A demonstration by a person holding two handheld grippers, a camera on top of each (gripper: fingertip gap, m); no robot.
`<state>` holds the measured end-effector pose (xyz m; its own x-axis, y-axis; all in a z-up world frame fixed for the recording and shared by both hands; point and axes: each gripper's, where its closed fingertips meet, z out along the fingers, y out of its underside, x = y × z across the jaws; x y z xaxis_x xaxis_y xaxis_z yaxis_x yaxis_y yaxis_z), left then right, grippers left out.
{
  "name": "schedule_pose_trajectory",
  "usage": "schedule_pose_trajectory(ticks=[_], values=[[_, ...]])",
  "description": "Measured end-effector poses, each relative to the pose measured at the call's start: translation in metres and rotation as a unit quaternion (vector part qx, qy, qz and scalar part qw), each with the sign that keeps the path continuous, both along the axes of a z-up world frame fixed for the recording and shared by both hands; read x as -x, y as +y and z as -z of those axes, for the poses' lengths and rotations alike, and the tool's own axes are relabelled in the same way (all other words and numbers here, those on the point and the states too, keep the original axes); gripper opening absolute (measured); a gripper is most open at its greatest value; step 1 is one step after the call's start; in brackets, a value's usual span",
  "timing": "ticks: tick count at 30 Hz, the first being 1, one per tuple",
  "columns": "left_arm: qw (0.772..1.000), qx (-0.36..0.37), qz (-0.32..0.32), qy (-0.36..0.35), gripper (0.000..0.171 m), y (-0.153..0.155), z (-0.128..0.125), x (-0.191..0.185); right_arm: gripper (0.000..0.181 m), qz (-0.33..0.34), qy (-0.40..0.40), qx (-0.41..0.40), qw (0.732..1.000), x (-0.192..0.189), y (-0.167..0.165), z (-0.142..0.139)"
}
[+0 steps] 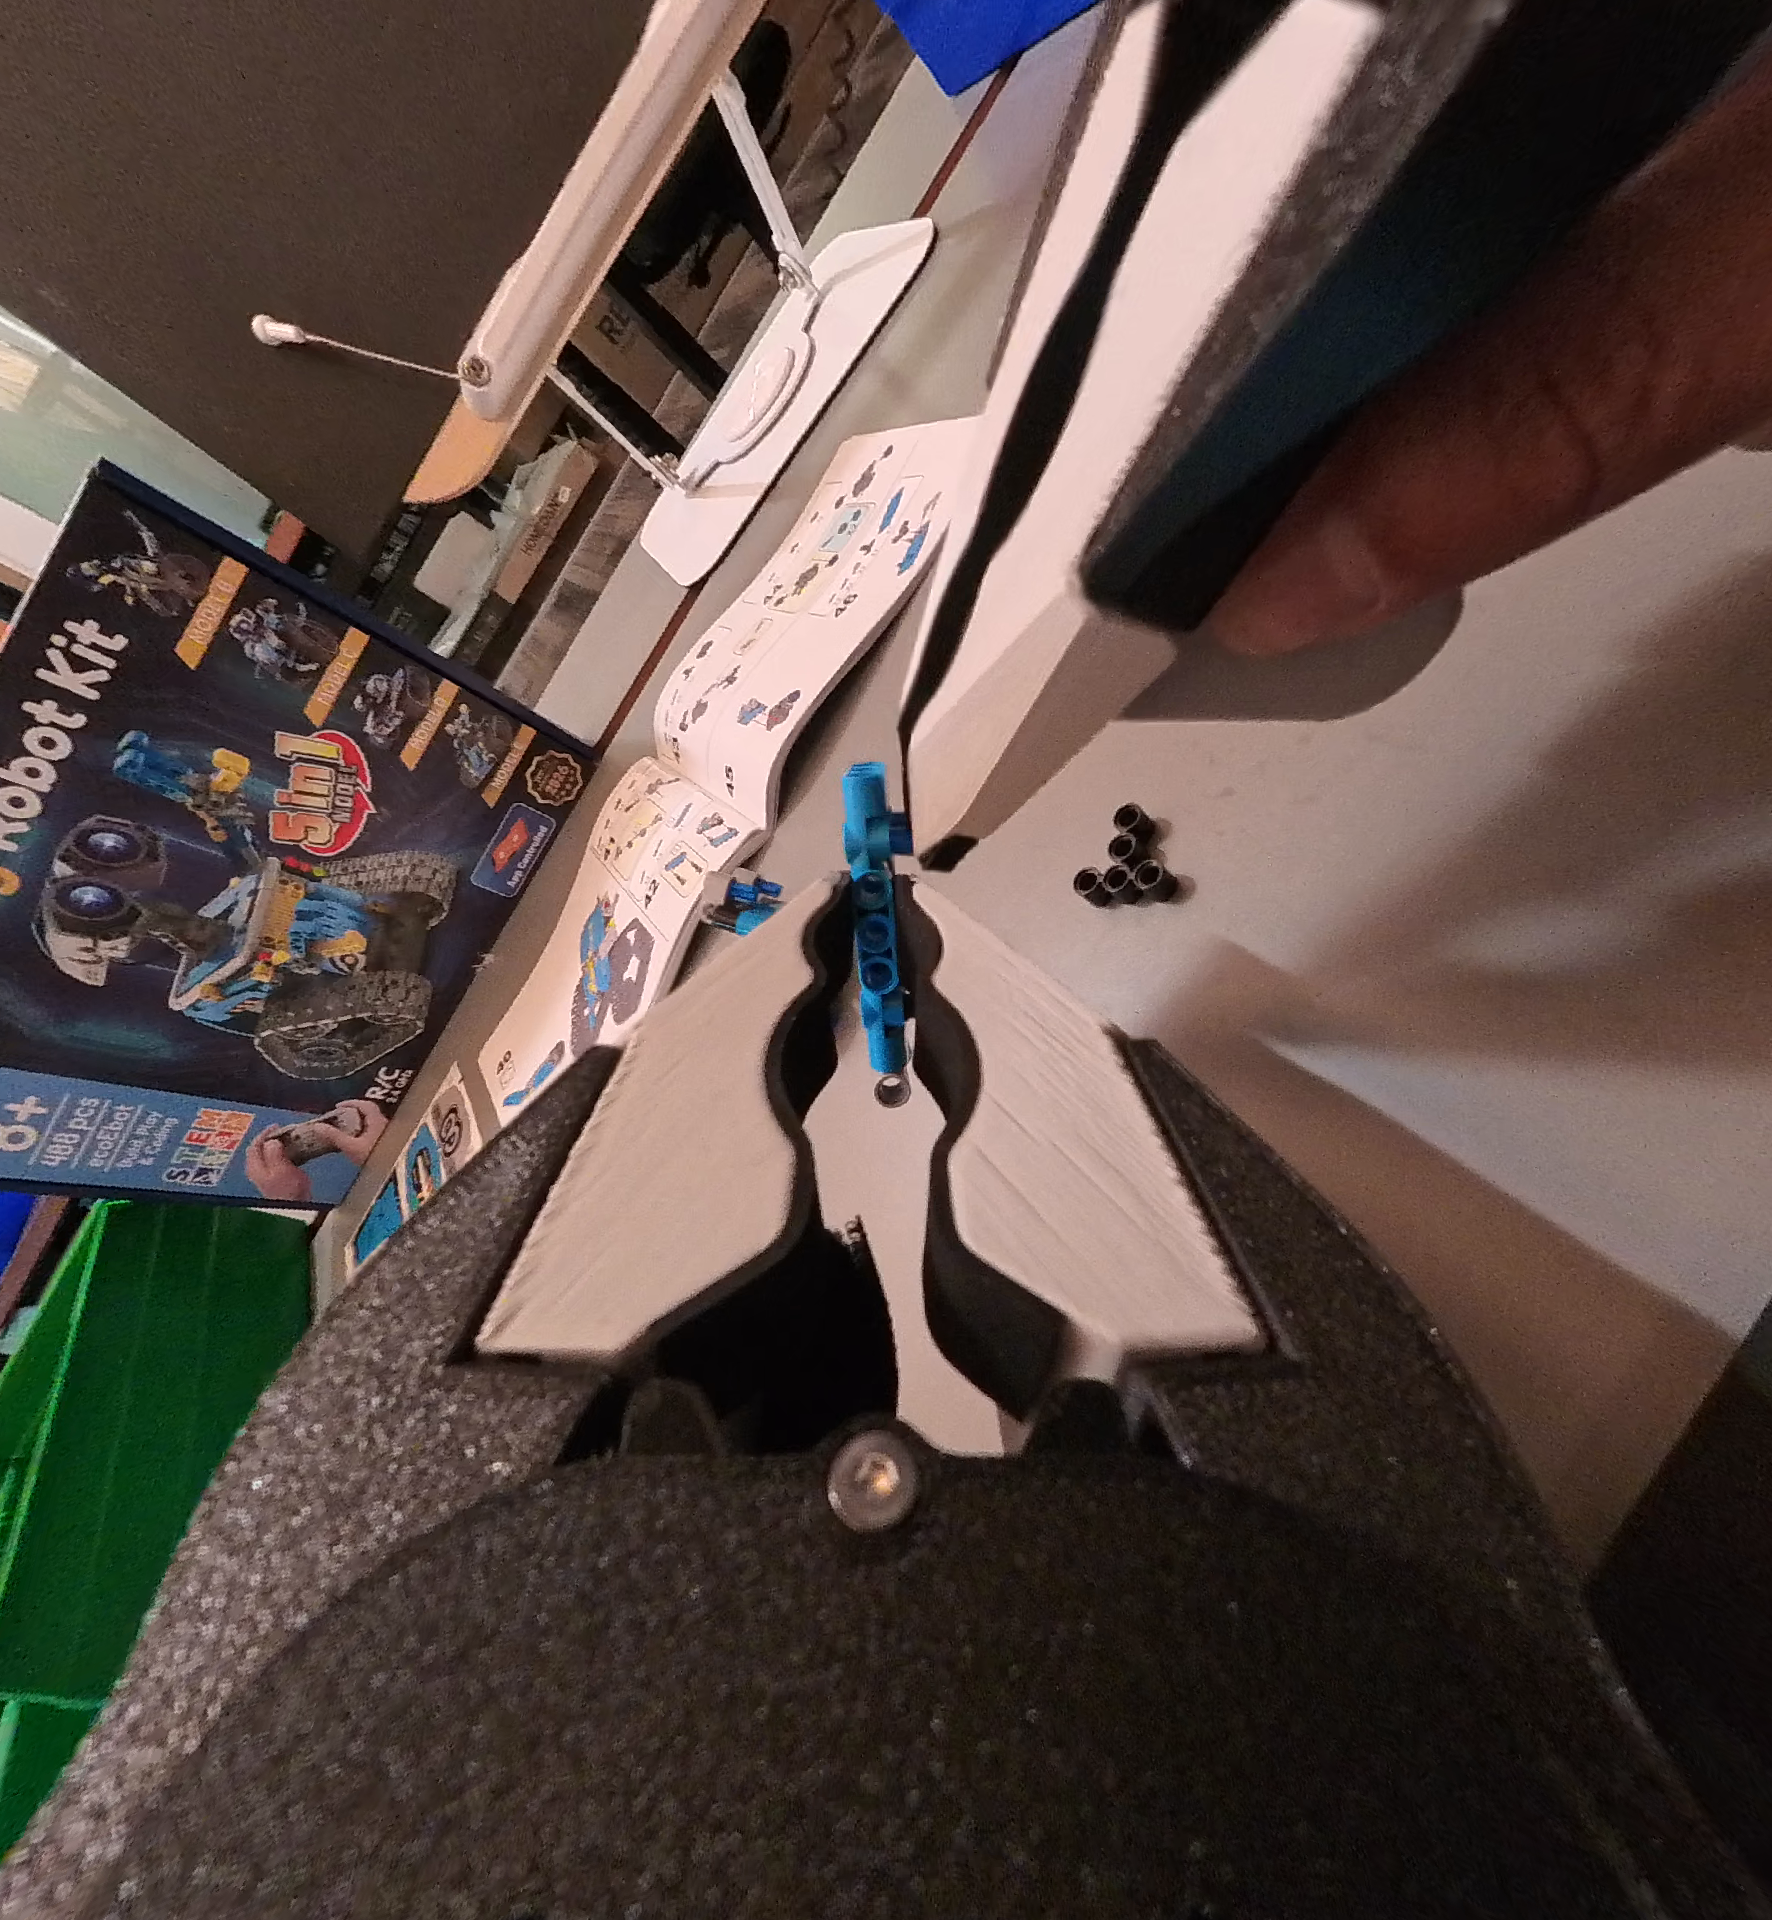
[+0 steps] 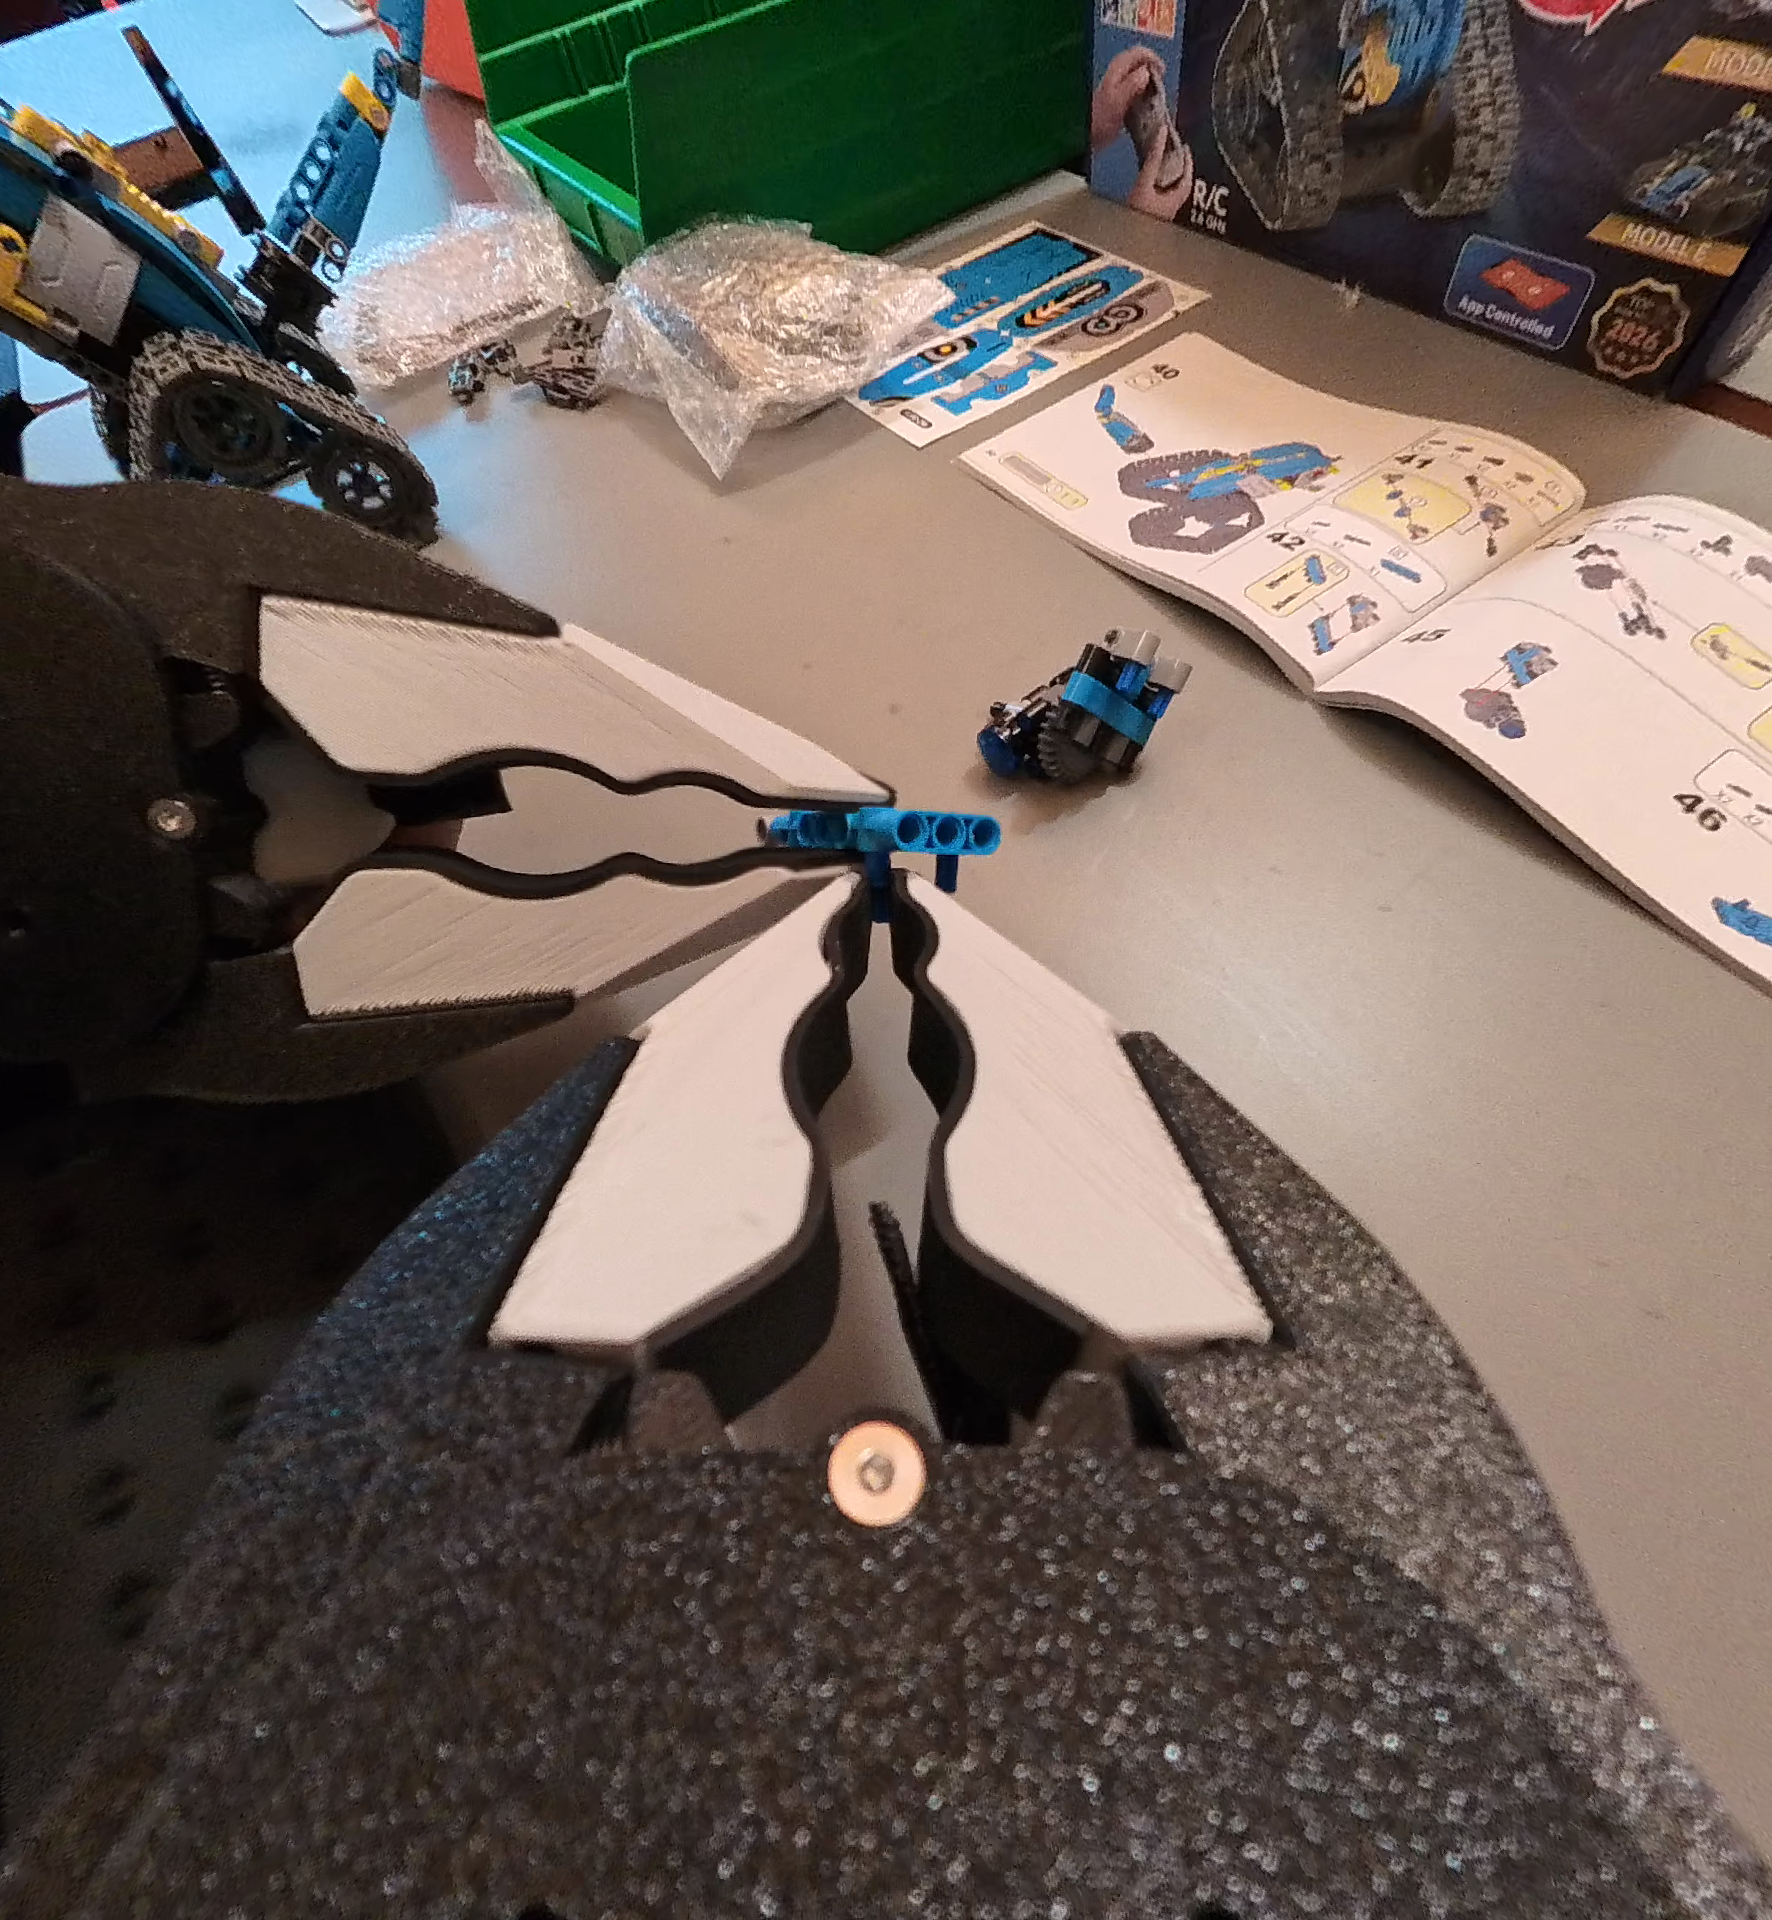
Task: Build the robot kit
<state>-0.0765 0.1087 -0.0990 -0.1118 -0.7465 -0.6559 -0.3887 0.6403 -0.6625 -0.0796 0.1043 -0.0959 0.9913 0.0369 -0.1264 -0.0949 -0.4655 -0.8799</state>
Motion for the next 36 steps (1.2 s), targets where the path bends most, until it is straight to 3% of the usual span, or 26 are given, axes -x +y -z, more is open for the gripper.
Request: schedule_pose_trajectory(ticks=[5, 16, 22, 36], values=[[0.999, -0.033, -0.006, -0.001, 0.006, 0.003, 0.0, 0.0, 0.002, -0.001, 0.004, -0.001, 1.0, 0.001, 0.0, 0.0], [1.0, -0.016, -0.006, 0.004, 0.006, -0.001, 0.003, -0.002, 0.001, -0.002, 0.013, 0.002, 1.0, -0.001, 0.001, 0.003], [0.999, -0.048, -0.005, 0.003, 0.006, 0.002, 0.003, -0.002, 0.001, -0.009, 0.032, 0.0, 0.999, 0.001, 0.001, 0.003], [1.0, 0.015, 0.003, 0.026, 0.007, 0.006, 0.012, -0.001, 0.002, -0.027, 0.092, 0.007, 0.995, 0.001, 0.001, 0.009]])
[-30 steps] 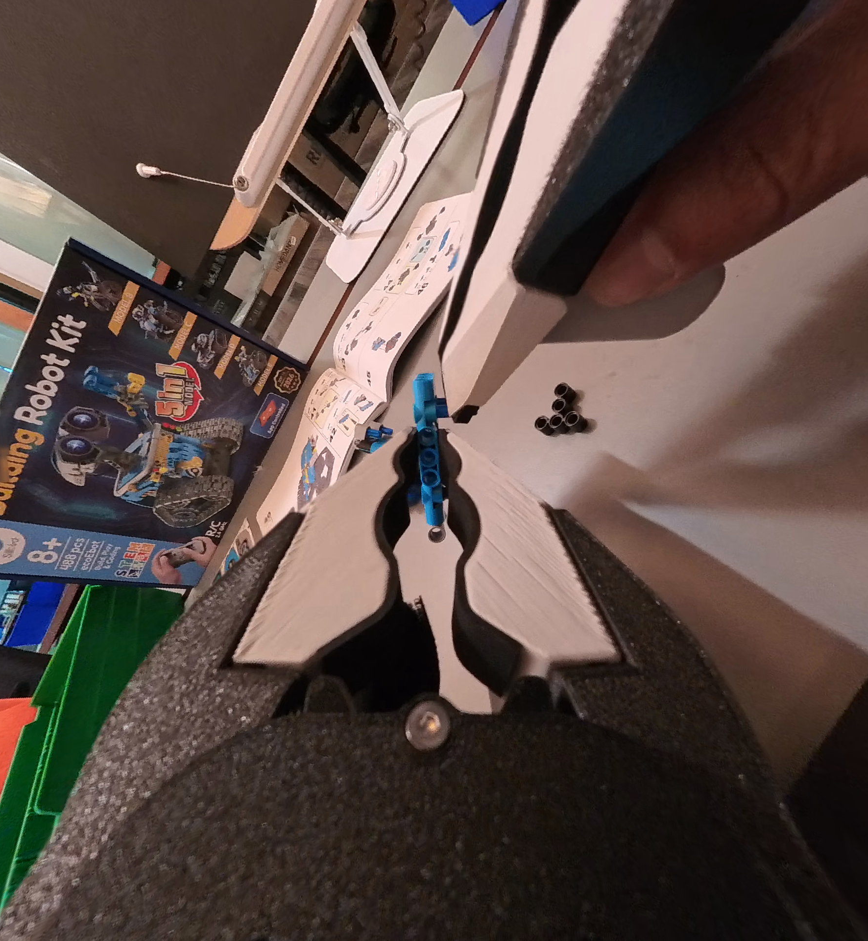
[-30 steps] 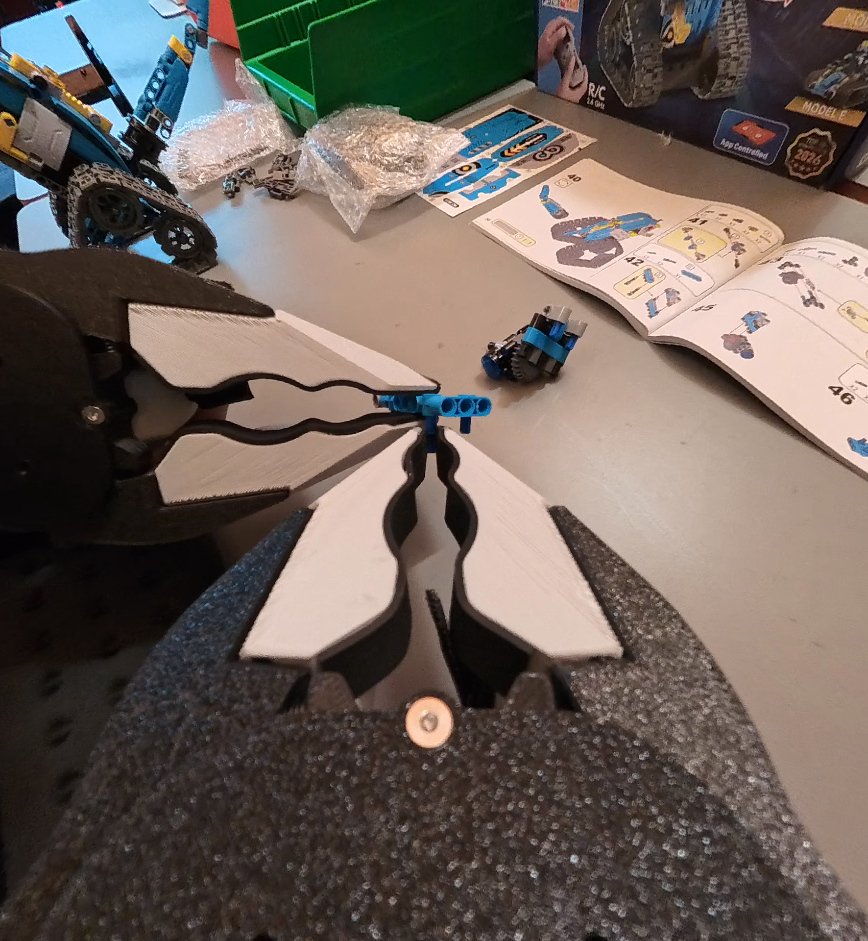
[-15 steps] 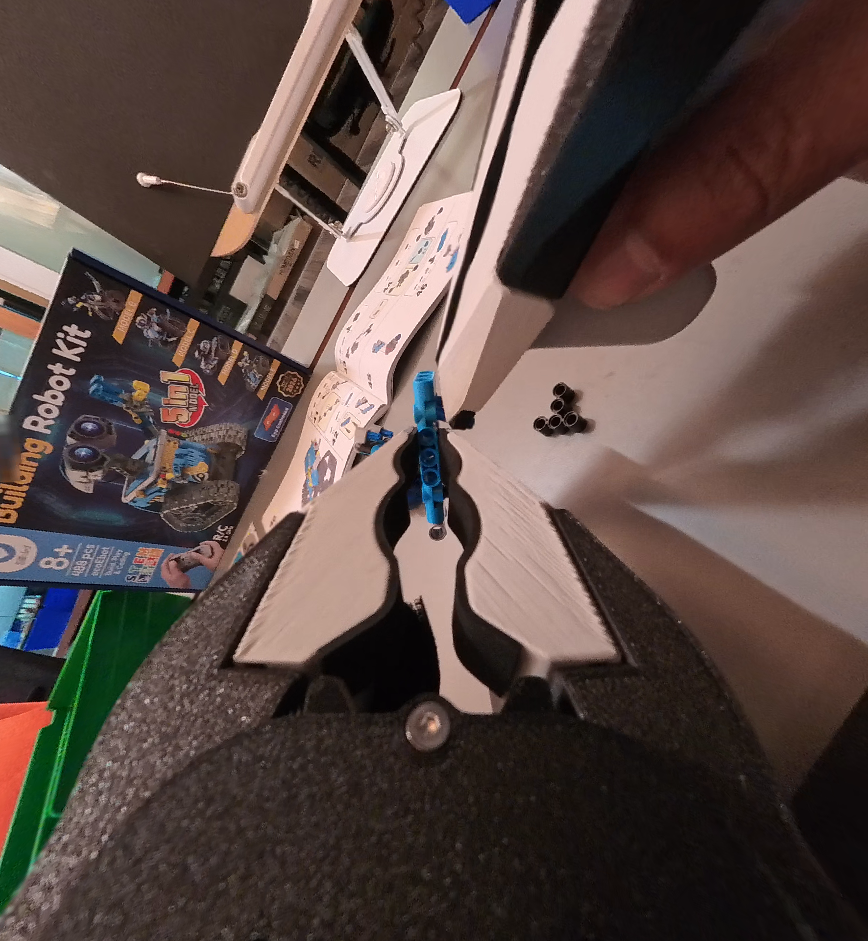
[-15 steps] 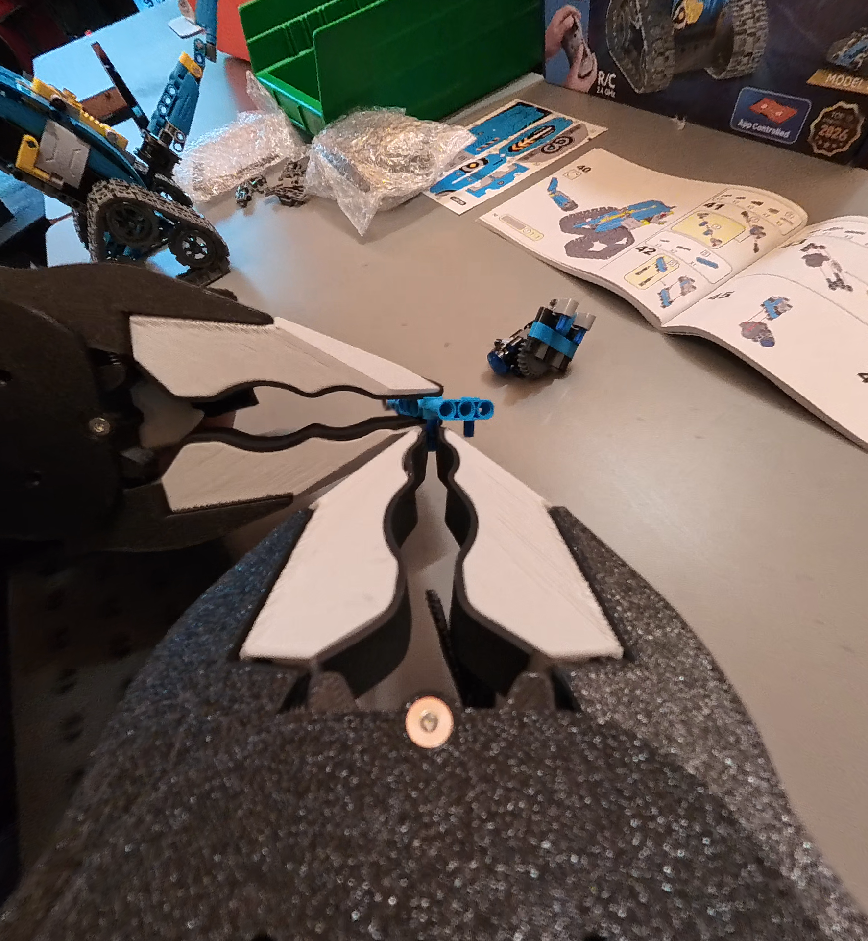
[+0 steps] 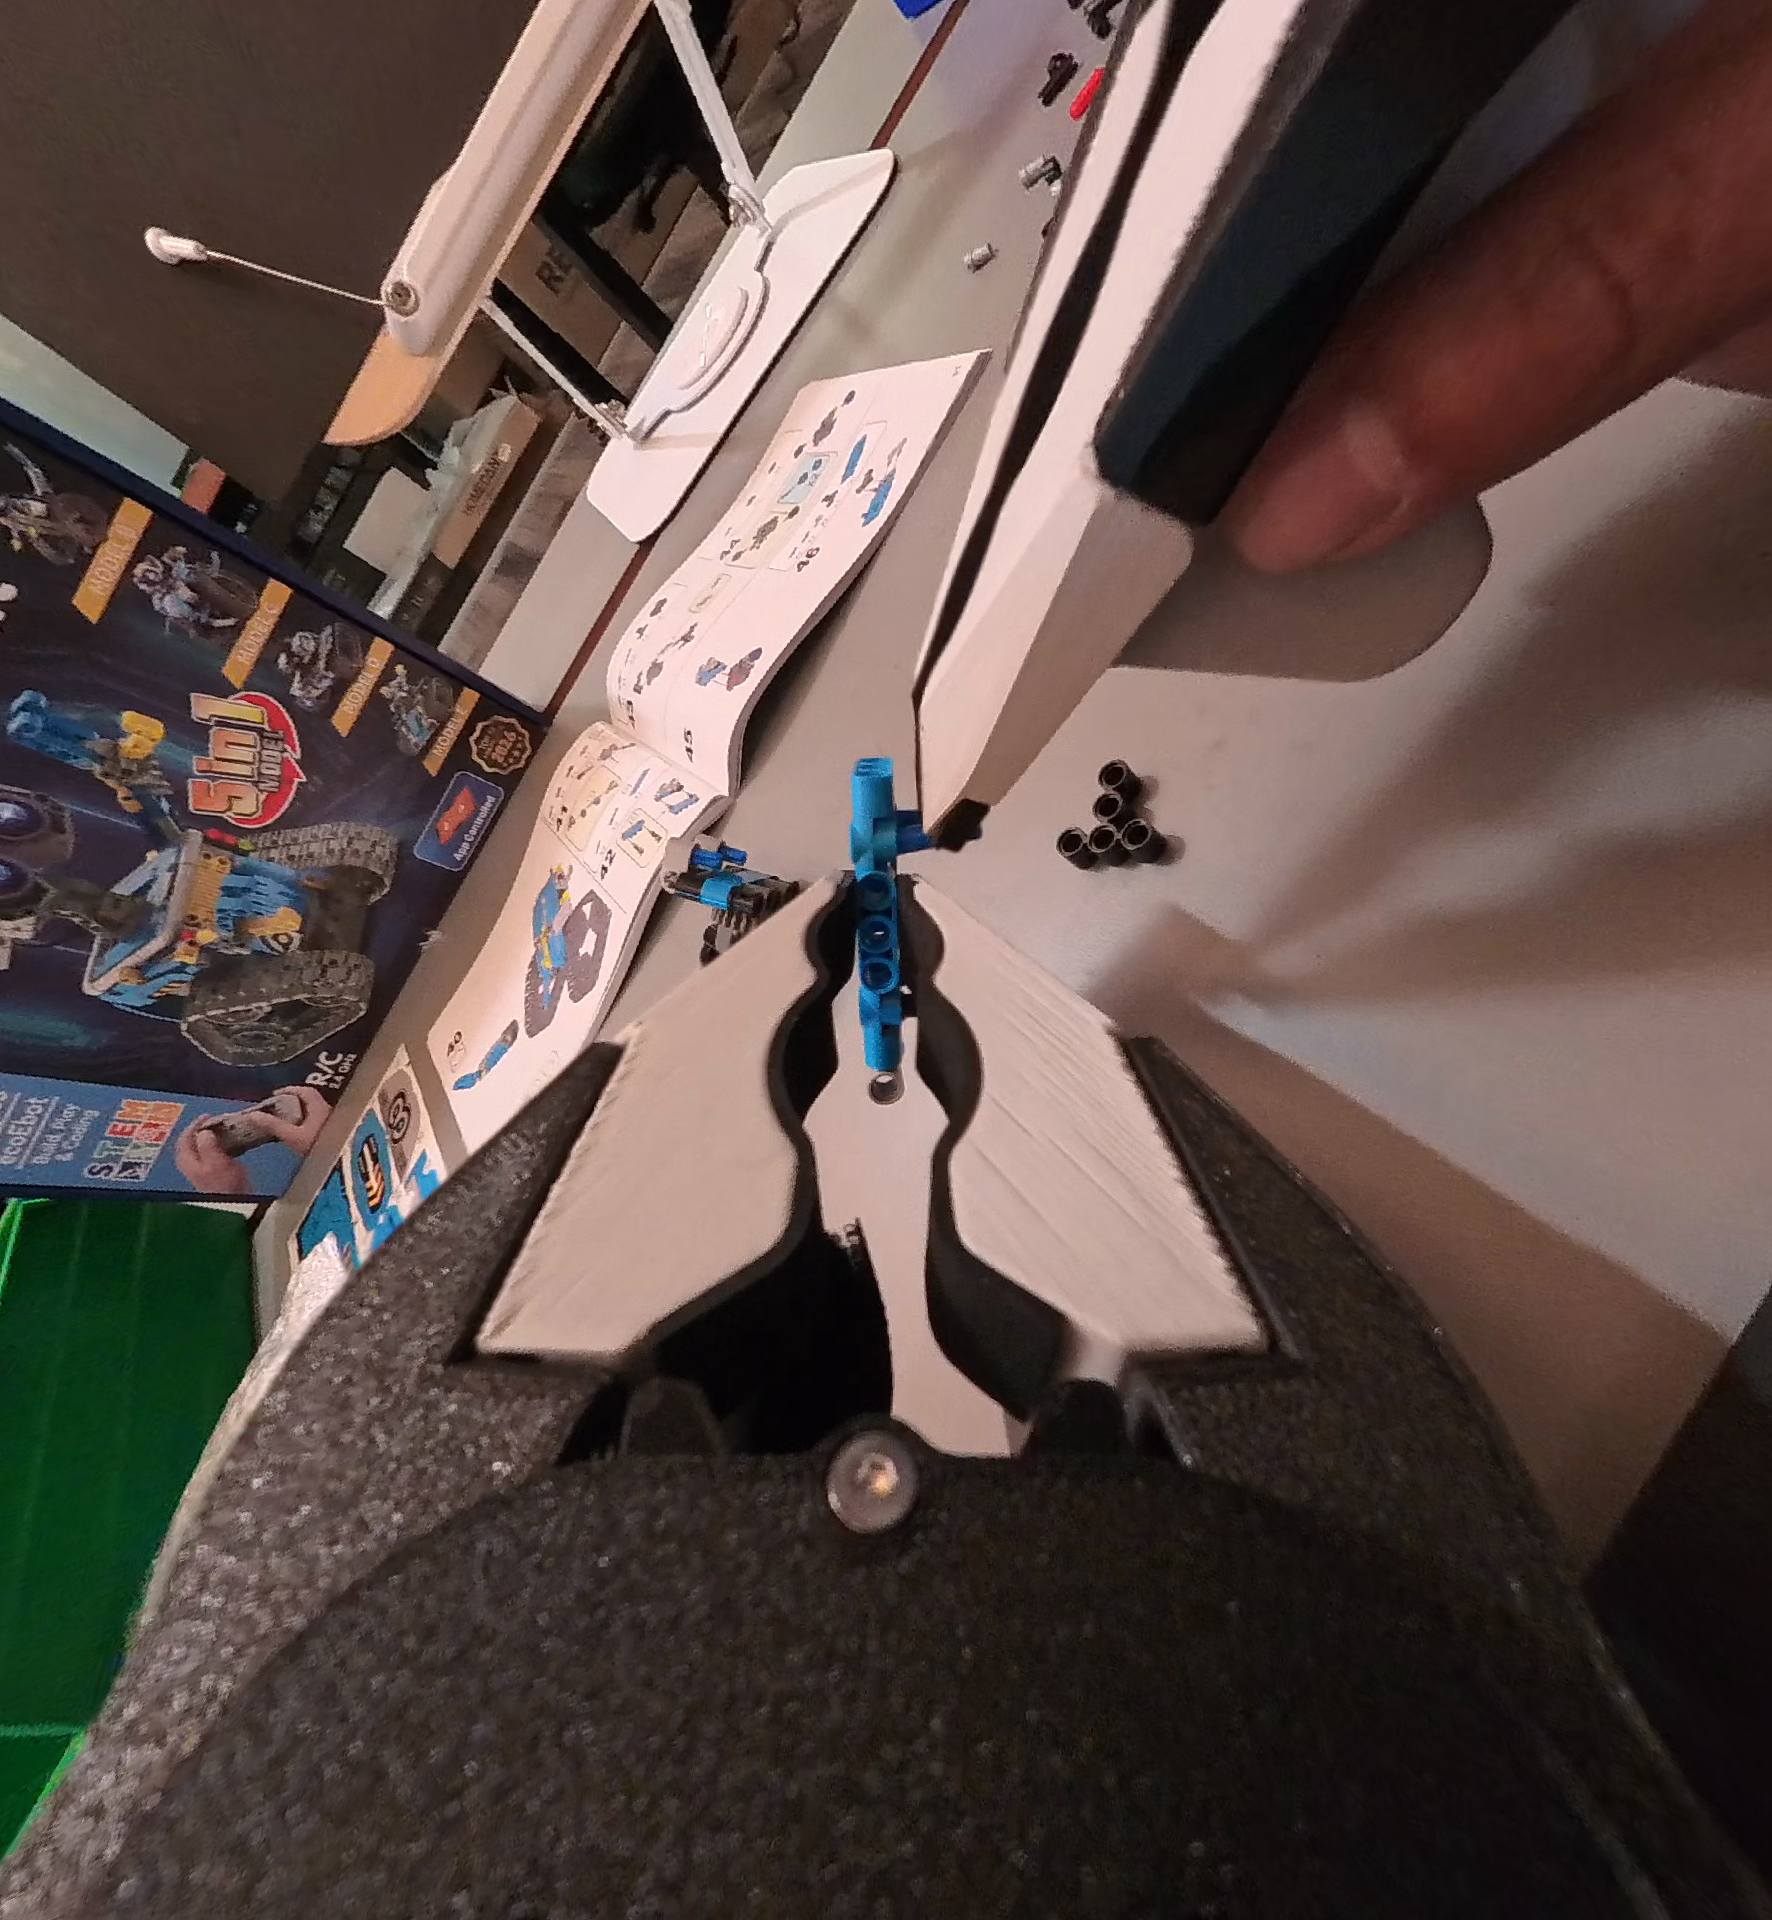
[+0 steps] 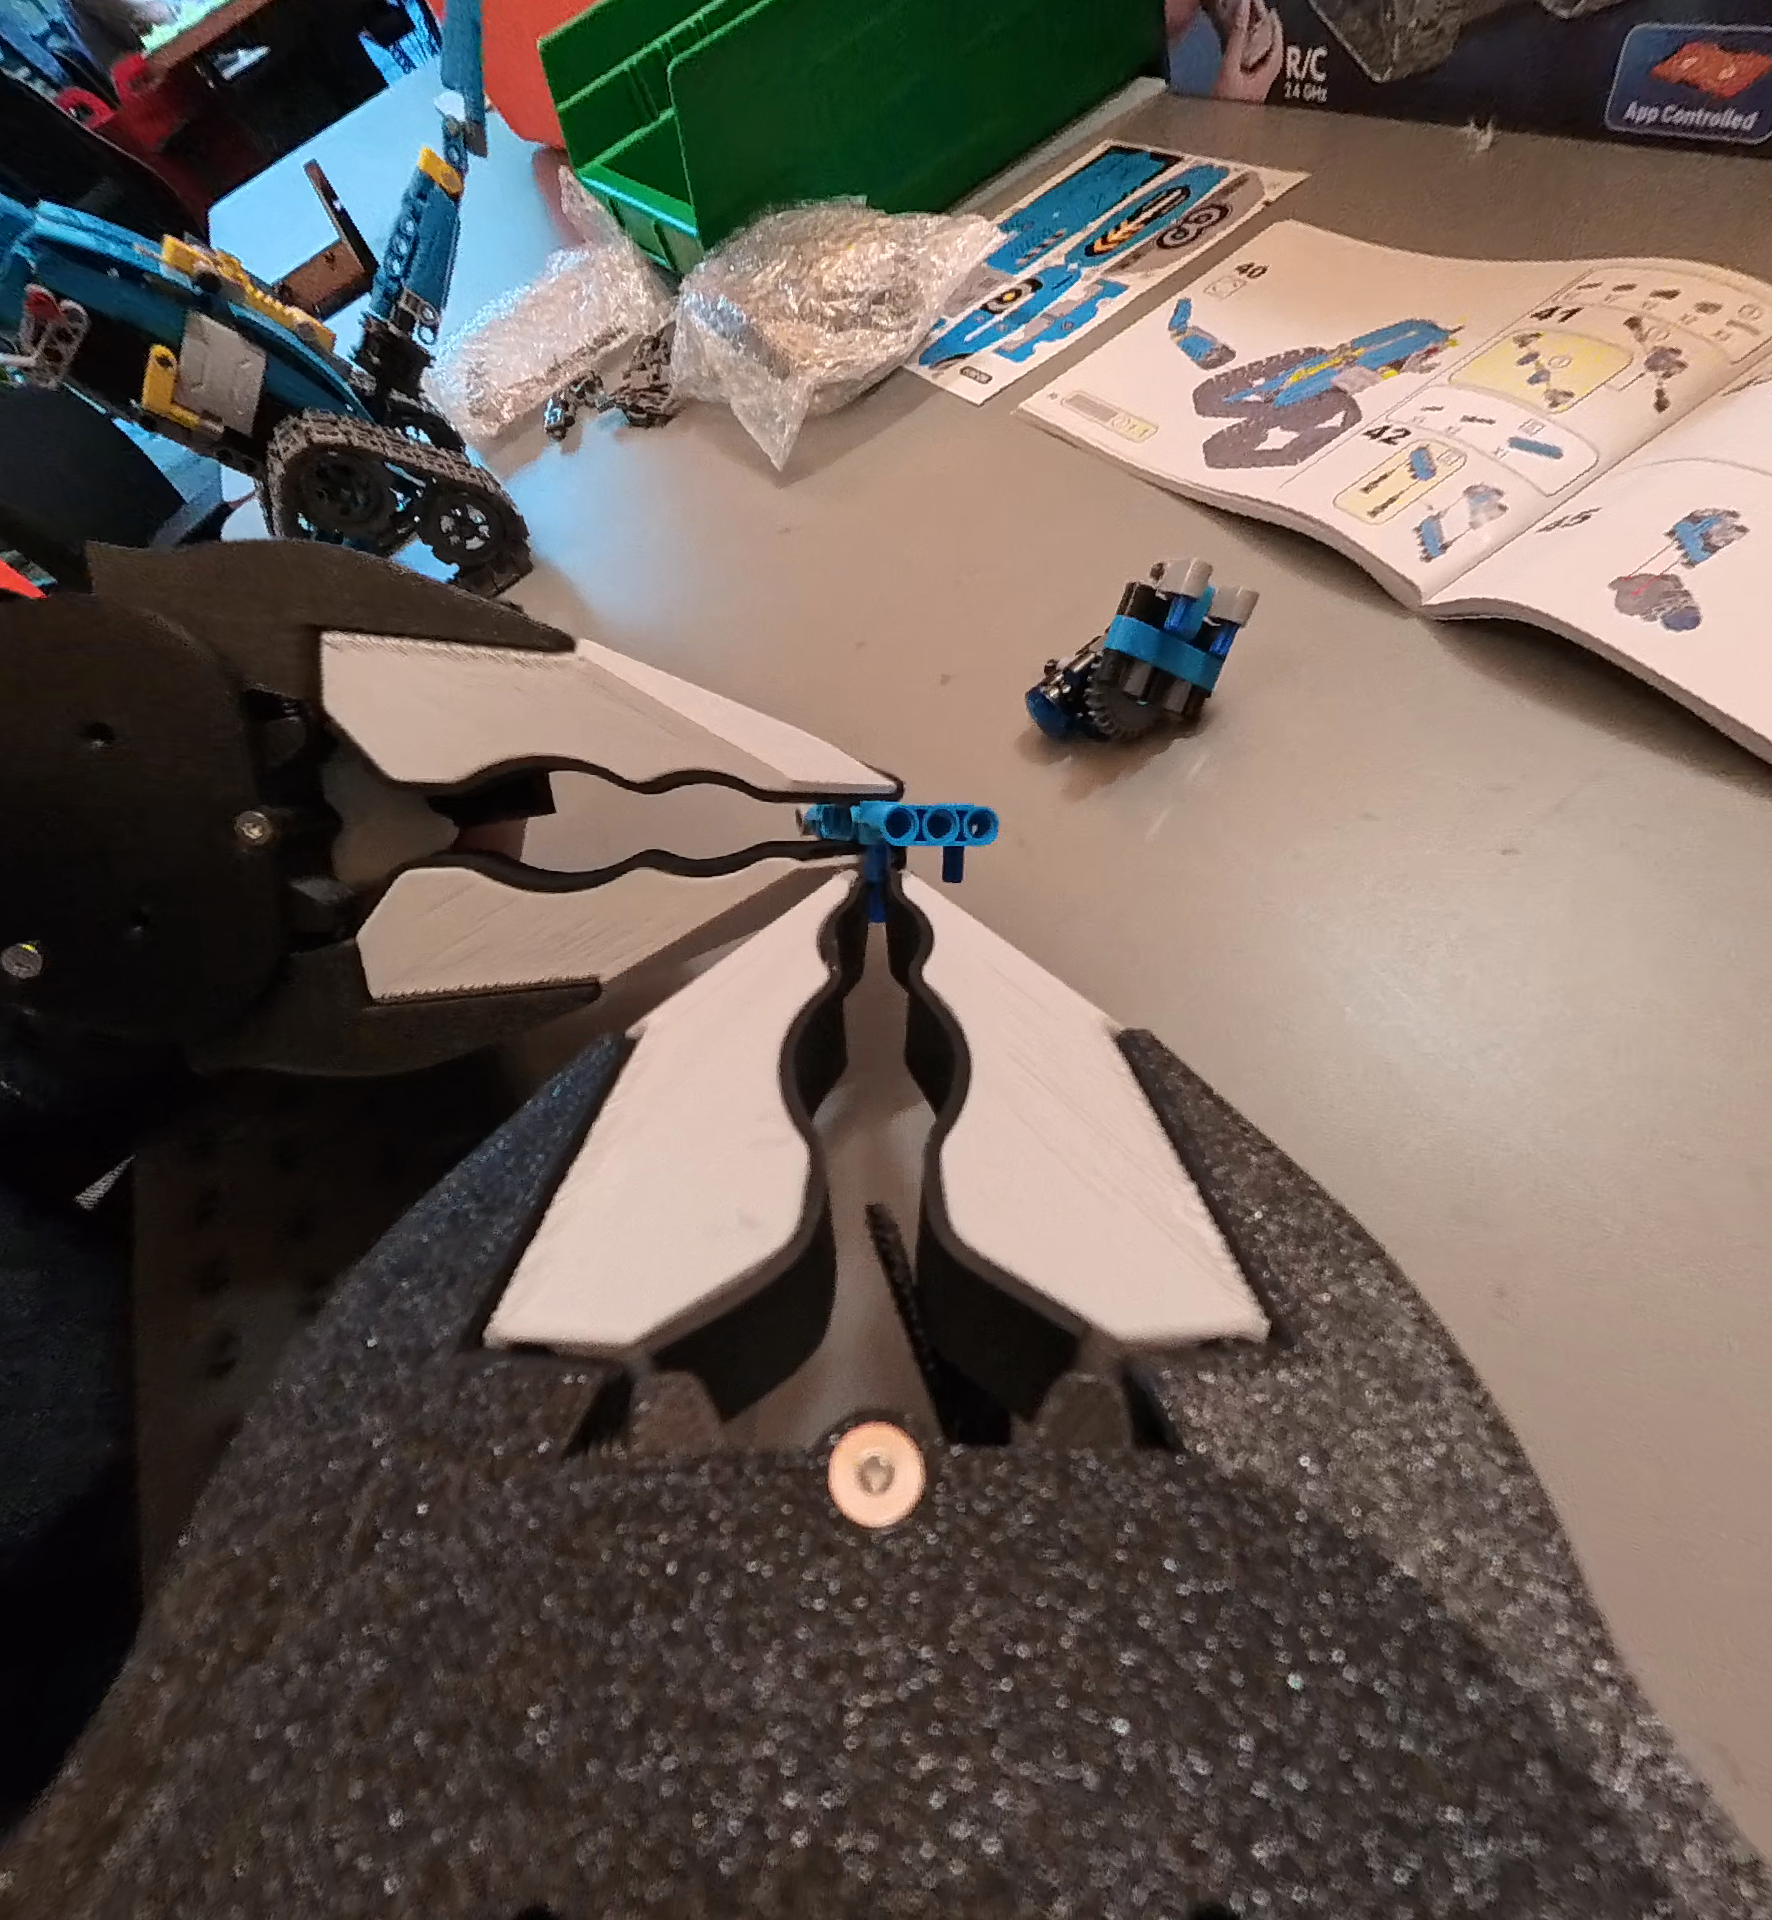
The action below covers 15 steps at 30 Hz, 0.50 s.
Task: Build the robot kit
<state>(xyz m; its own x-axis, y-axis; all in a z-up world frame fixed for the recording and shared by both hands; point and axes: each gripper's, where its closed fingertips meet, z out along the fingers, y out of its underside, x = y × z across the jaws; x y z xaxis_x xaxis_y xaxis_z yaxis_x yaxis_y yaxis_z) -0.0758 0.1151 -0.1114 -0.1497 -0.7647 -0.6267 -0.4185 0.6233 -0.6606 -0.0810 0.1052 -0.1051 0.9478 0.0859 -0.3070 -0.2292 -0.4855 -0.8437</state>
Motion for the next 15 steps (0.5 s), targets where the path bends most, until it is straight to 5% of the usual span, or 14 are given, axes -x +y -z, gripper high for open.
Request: schedule_pose_trajectory(ticks=[10, 15], values=[[0.998, 0.065, -0.016, -0.014, 0.007, 0.011, -0.006, 0.001, 0.002, -0.036, -0.016, 0.029, 0.999, -0.009, -0.017, 0.01], [0.992, 0.122, -0.012, -0.023, 0.007, 0.011, -0.01, 0.002, 0.002, -0.085, -0.165, 0.175, 0.967, -0.059, -0.091, 0.053]])
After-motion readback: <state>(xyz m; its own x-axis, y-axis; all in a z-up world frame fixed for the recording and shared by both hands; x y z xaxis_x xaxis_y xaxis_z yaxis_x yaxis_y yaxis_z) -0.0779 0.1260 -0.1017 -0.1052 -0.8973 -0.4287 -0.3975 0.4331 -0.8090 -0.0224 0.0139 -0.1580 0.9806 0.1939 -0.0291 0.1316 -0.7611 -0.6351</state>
